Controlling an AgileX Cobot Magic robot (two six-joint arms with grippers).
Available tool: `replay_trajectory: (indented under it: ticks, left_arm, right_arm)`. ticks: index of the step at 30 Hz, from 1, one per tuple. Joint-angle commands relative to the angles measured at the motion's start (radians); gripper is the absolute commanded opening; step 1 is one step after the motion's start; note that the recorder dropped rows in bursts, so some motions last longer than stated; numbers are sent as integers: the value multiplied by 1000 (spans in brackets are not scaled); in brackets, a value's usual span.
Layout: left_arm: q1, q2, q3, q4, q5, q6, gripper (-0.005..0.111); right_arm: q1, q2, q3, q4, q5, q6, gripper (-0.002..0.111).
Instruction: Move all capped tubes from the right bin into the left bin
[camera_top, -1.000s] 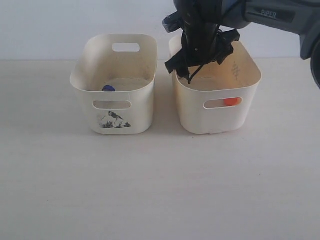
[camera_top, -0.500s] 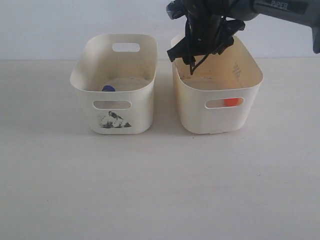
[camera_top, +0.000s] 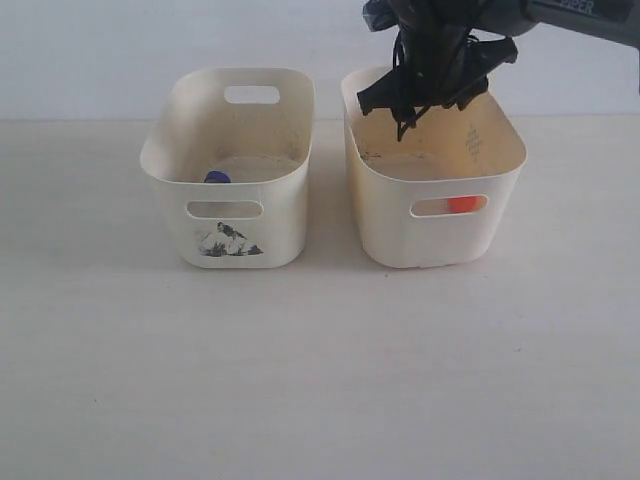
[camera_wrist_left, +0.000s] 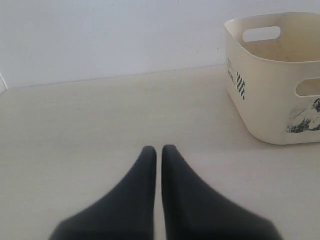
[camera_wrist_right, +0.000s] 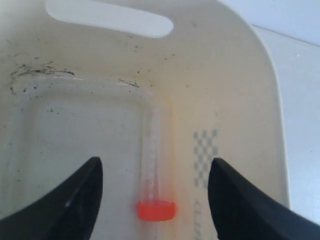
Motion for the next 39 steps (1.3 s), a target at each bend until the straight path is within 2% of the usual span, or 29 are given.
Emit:
replay_trajectory:
  ticks: [1, 39]
  left_arm:
    - [1, -2, -4, -11, -9, -12, 4]
    - [1, -2, -4, -11, -9, -12, 4]
  right_arm:
    - [-13, 47, 2, -5, 45, -10, 58]
    - [-29, 156, 2, 28, 59, 3, 58]
